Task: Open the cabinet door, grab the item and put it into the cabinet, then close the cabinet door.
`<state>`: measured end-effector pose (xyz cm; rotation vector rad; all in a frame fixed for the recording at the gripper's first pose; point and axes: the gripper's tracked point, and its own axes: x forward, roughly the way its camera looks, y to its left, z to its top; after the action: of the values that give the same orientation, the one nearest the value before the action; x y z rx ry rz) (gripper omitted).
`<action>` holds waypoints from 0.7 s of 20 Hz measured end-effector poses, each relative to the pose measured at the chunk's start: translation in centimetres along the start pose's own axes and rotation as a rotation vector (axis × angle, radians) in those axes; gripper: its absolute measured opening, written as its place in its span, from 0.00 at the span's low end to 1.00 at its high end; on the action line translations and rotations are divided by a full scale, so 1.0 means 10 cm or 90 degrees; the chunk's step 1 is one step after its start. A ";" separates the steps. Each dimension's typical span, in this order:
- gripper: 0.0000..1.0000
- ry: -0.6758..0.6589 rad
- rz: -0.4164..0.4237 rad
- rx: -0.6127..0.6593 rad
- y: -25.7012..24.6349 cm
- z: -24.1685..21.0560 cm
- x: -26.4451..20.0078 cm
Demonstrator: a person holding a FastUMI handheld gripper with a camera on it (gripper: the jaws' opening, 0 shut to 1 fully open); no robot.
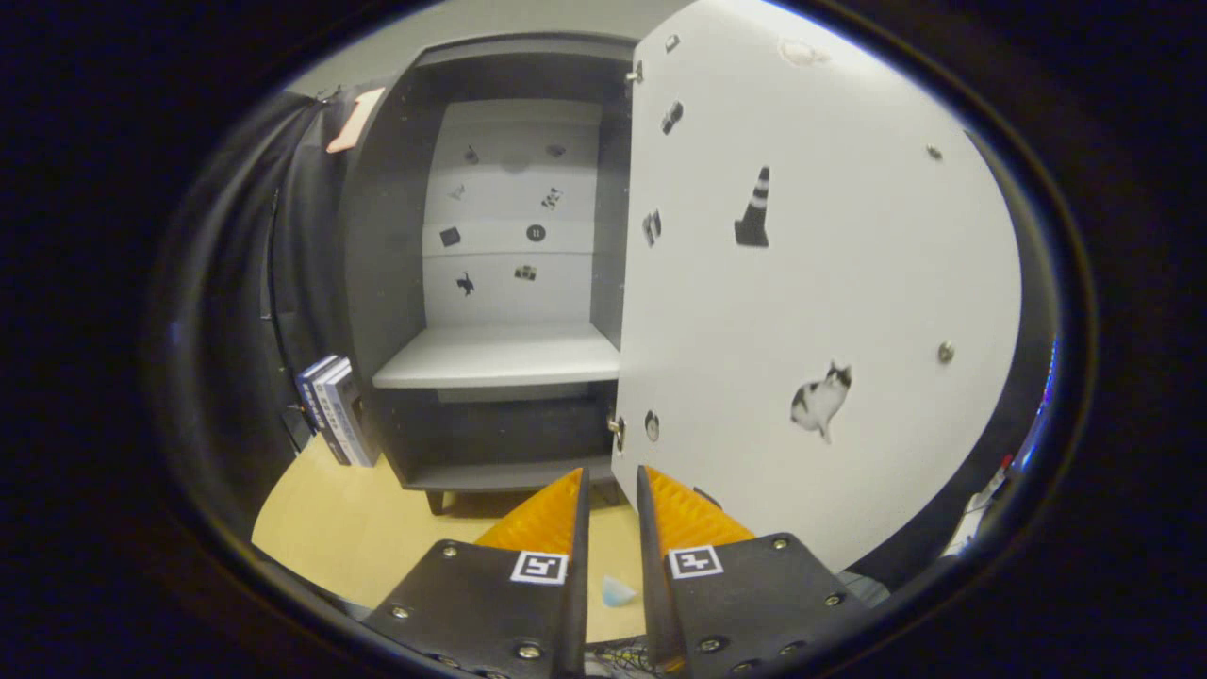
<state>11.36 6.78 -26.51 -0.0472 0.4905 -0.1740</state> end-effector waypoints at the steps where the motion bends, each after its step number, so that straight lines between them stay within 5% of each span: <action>1: 0.25 0.020 -0.004 -0.006 -0.02 -0.15 0.07; 5: 0.32 0.101 -0.003 -0.033 0.05 -0.76 0.31; 7: 0.52 0.140 -0.008 -0.037 0.05 -1.04 0.41; 12: 0.78 0.239 -0.035 -0.028 -0.08 -1.69 0.57; 14: 0.75 0.269 -0.044 -0.024 -0.12 -1.91 0.64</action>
<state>7.72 4.36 -46.19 -0.0655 0.9144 -0.2444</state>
